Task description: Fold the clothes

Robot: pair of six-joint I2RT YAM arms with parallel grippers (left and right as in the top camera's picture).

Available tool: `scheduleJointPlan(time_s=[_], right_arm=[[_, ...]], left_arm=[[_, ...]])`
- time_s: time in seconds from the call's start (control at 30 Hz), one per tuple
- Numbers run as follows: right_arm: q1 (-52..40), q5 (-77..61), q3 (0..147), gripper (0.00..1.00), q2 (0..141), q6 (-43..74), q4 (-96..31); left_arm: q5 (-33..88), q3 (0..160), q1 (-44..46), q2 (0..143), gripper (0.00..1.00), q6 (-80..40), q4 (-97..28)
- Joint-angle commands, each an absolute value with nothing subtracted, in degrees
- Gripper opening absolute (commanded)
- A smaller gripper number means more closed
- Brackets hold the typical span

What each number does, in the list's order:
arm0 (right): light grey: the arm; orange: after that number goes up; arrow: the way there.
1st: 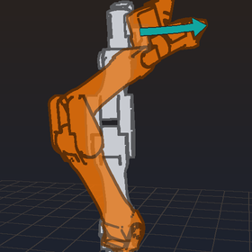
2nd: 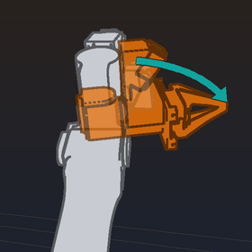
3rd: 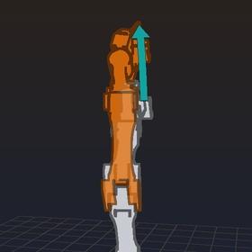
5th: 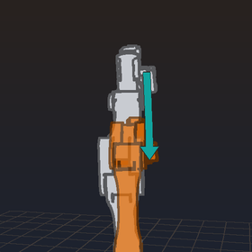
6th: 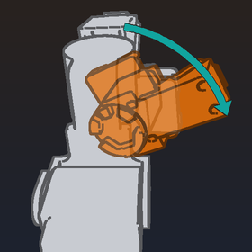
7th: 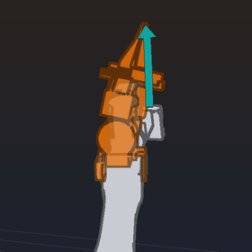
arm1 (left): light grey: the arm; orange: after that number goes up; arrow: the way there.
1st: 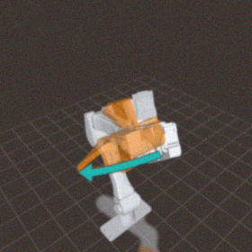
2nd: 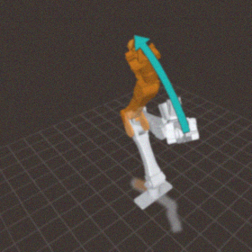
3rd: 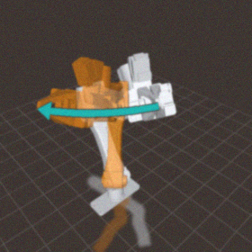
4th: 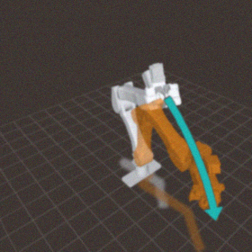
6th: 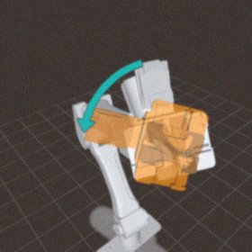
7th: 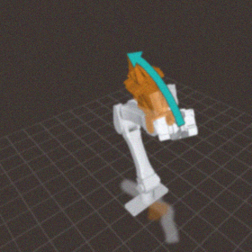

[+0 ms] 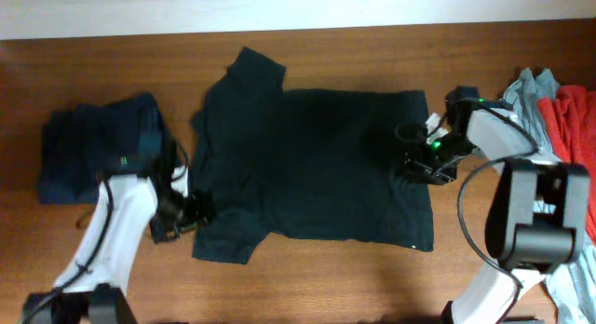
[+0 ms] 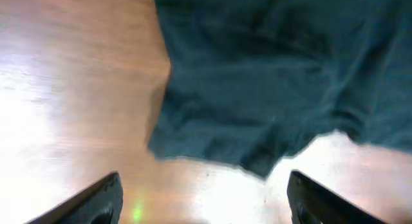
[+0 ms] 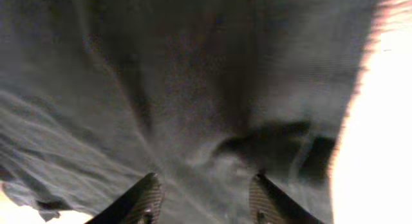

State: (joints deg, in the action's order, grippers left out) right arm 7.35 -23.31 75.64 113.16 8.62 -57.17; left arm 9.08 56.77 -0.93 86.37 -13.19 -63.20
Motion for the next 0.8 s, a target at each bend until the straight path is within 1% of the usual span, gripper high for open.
scheduleJointPlan(time_s=[0.0,0.13,0.17,0.27,0.3,0.33,0.37,0.4,0.47,0.5,0.6,0.77], right_arm=[[7.7,-24.1,75.4,0.55,108.7,8.1,-57.0],[7.6,-25.6,75.4,0.56,108.0,8.1,-57.2],[7.6,-25.5,75.4,0.56,108.0,8.1,-57.2],[7.6,-25.5,75.3,0.56,108.0,8.1,-57.7],[7.6,-25.5,75.3,0.56,108.0,8.1,-57.9],[7.6,-25.5,75.4,0.56,108.0,8.1,-58.0],[7.6,-25.5,75.3,0.56,108.0,8.1,-58.0],[7.6,-25.5,75.3,0.56,108.0,8.1,-58.0],[7.6,-25.5,75.3,0.56,108.0,8.1,-58.1],[7.6,-25.5,75.3,0.56,108.0,8.1,-58.1],[7.6,-25.5,75.4,0.56,108.0,8.1,-58.3],[7.6,-25.5,75.3,0.56,108.0,7.7,-58.5]], left_arm=[[12.3,45.1,-0.9,84.9,0.82,-18.0,-53.4],[12.3,38.3,-1.1,85.6,0.74,-20.6,-44.6],[12.3,38.3,-1.3,85.7,0.72,-20.6,-44.0],[12.2,38.3,-1.4,85.8,0.69,-22.4,-42.8],[12.3,38.2,-1.4,85.8,0.65,-24.0,-42.9],[12.3,38.1,-1.3,85.8,0.56,-24.9,-43.0],[12.3,37.8,-1.3,85.9,0.44,-26.6,-43.1],[12.5,37.5,-1.3,85.9,0.37,-27.9,-43.1],[14.0,36.9,-1.3,86.0,0.02,-29.2,-43.4],[16.8,36.6,-1.3,86.0,0.01,-29.3,-44.2],[22.9,36.6,-1.3,86.0,0.00,-29.3,-49.2],[23.8,36.6,-1.3,85.5,0.00,-27.3,-57.9]])
